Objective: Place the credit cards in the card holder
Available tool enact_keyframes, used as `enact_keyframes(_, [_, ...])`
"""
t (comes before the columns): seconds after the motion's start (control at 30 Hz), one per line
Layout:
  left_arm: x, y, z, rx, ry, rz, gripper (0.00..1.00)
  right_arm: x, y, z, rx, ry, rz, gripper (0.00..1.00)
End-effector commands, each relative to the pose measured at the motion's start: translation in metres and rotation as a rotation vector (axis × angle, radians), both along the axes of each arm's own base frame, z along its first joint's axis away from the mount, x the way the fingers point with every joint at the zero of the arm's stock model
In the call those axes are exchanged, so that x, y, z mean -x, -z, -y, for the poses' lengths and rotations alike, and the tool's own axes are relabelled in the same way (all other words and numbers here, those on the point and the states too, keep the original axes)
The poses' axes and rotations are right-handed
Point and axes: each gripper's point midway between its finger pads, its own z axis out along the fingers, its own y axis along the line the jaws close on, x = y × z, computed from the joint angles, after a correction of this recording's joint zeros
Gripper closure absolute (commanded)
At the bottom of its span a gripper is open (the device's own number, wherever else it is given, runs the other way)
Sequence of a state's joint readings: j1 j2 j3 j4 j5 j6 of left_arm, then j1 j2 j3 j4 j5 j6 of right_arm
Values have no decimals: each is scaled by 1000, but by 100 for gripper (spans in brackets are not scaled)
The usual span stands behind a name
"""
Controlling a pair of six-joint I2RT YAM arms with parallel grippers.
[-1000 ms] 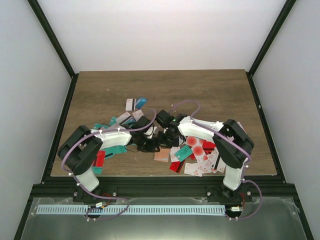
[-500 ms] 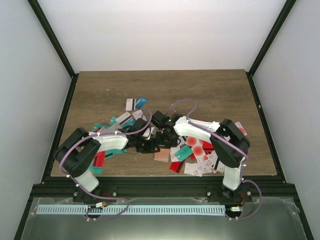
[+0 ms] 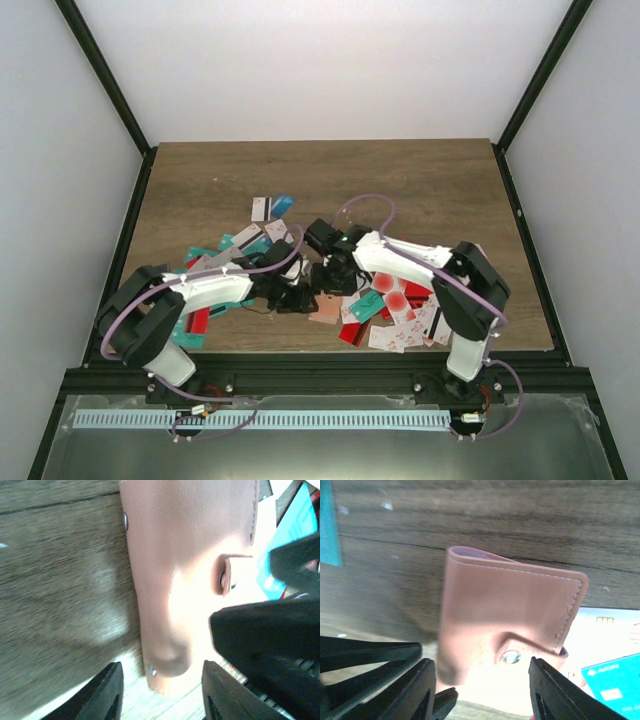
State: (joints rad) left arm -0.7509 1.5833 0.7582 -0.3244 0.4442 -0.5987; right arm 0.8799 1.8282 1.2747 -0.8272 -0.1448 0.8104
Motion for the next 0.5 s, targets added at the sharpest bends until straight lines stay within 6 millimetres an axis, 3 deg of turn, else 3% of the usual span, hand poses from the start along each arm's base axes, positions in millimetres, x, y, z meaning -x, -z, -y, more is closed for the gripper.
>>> enact_keyframes(0.0, [-6,-28,0,8,15,74,52,-19,-54,-19,-205,-4,116,40])
enact_keyframes(0.13, [-17,-50,-13,-13,-14,129,42,-37,-93,-6,-297,22,223,18])
enact_keyframes(0.27, [-39,-72,-37,-66,-73,213,25,-59,-127,25,-270,42,397,1])
enact_keyframes(0.4, [-68,-101,-65,-120,-145,321,1,-73,-153,61,-214,80,554,0])
enact_keyframes(0.47, [-81,-112,-80,-159,-189,380,0,-79,-161,80,-178,112,612,0])
